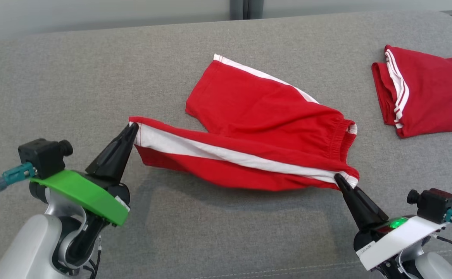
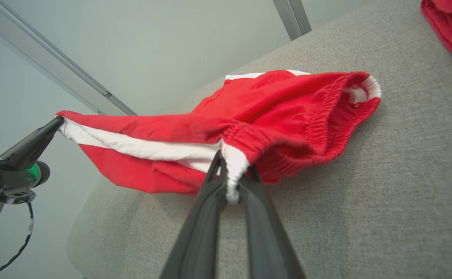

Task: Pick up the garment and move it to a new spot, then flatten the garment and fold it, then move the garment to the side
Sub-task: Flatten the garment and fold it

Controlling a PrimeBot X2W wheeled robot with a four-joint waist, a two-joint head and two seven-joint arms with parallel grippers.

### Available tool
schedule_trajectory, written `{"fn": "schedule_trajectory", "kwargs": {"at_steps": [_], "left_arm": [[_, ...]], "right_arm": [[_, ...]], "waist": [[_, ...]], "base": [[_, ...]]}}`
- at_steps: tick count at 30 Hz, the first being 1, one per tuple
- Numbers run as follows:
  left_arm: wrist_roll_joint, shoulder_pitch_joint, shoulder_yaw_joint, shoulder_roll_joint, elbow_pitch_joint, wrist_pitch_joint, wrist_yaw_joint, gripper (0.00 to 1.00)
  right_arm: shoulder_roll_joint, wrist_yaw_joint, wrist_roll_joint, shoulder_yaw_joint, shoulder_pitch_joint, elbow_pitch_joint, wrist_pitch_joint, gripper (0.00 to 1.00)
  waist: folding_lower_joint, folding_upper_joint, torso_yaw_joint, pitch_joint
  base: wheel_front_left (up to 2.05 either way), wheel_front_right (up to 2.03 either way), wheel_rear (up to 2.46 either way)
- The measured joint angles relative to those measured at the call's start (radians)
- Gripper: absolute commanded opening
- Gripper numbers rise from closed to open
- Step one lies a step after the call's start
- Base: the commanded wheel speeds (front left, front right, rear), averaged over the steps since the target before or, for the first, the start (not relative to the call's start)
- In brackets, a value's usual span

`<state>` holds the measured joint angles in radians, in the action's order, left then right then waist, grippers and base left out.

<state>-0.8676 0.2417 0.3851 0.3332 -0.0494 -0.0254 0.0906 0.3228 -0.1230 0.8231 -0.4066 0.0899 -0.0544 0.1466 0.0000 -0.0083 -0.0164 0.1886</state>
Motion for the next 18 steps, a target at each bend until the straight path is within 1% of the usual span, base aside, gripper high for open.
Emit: {"fn": "schedule_trajectory", "kwargs": {"at_steps": [6,10,15,18], "left_arm": [[-0.001,0.09,-0.006,0.013,-0.003,-0.053,-0.004,0.0],[0.031,0.167,-0.003,0.051,-0.005,-0.086,-0.007,0.0],[0.035,0.265,0.008,0.05,0.002,-0.132,-0.008,0.0],[0.048,0.325,0.027,0.049,0.01,-0.159,-0.008,0.0]], "right_arm": [[-0.005,0.0,0.002,0.023,-0.054,-0.005,0.026,0.0],[-0.007,0.0,-0.025,0.033,-0.113,-0.001,0.037,0.0],[-0.015,0.002,-0.043,0.051,-0.174,0.019,0.048,0.0],[-0.03,0.014,-0.056,0.071,-0.203,0.031,0.06,0.0]], "waist": [[0.0001,0.0,-0.031,0.052],[0.0001,0.0,-0.054,0.094],[0.0001,0.0,-0.082,0.153],[0.0001,0.0,-0.096,0.191]], "base": [[0.0,0.0,0.0],[0.0,0.0,0.0],[0.0,0.0,0.0],[0.0,0.0,0.0]]}}
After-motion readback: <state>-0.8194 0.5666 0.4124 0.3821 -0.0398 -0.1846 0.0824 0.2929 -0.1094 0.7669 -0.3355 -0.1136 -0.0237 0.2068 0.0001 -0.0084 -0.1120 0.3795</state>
